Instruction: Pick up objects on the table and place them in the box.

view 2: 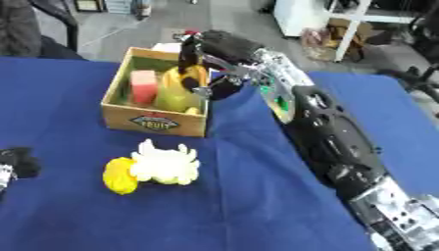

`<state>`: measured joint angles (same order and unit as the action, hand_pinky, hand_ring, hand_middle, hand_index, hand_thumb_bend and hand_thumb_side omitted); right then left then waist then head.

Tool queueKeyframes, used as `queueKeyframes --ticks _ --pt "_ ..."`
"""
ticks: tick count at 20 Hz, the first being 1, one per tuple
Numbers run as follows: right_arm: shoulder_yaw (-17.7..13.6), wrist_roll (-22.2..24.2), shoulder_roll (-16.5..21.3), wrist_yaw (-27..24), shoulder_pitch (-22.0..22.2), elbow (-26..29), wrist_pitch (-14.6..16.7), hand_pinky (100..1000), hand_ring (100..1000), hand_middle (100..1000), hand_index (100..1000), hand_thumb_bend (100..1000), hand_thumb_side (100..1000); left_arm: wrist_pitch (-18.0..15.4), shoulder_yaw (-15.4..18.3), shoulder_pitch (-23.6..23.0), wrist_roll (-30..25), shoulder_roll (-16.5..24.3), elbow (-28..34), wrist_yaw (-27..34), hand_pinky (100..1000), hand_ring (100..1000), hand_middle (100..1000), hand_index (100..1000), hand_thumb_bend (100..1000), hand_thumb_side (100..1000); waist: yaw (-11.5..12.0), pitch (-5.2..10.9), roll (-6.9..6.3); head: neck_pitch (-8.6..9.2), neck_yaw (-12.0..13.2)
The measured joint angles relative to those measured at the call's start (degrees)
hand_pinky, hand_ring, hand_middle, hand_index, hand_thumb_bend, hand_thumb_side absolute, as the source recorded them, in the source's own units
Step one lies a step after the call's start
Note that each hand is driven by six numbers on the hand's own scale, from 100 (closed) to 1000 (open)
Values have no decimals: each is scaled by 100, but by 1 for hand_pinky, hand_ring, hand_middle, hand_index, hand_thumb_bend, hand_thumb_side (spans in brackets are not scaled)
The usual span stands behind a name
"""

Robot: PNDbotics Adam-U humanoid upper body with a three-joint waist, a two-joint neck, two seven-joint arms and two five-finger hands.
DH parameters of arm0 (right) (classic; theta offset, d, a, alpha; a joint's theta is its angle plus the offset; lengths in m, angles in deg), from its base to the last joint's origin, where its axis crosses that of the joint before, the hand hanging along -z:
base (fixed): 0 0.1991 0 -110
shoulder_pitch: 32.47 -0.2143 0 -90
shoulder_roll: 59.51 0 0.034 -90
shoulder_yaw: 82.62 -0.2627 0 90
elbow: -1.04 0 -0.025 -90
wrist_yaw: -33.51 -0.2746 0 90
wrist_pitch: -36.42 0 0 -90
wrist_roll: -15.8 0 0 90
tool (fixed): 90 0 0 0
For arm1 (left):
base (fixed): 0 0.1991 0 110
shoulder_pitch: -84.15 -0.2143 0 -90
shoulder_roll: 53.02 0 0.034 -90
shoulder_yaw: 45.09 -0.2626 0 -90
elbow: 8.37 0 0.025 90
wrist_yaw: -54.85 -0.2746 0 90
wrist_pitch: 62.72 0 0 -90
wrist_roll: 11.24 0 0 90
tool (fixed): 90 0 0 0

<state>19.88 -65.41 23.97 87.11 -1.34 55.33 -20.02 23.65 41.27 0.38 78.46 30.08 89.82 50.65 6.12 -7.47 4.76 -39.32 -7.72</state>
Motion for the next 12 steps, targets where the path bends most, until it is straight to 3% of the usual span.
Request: queueKeyframes --ticks 1,2,4,6,9,12 --pt "-148 -69 -145 190 -96 -263 -77 703 695 586 731 100 133 2 -7 10 -7 0 0 6 660 616 566 742 100 725 25 -1 0 11 -5" --pt "-299 -168 -274 413 -178 -501 -188 734 753 704 850 100 138 6 -11 25 -14 0 0 11 660 616 565 742 100 725 54 -2 0 15 -13" --pt "-563 -407 -485 961 -319 -883 -511 784 831 850 983 100 142 3 -30 41 -25 -1 0 15 659 616 564 742 100 726 104 -15 0 17 -42" --pt "-756 -651 -624 1540 -400 -1144 -917 814 880 937 1000 100 126 4 -38 41 -33 -1 0 17 660 616 564 742 100 726 117 -21 0 18 -53" --pt "-897 -888 -689 2175 -416 -1317 -1438 827 900 969 1000 100 175 7 -38 40 -37 -1 0 17 660 616 564 742 100 727 121 -21 0 17 -57" --pt "-864 -881 -656 2337 -348 -1260 -1531 816 887 944 1000 100 168 7 -37 34 -37 -1 0 17 660 616 563 742 100 728 80 -21 0 15 -48"
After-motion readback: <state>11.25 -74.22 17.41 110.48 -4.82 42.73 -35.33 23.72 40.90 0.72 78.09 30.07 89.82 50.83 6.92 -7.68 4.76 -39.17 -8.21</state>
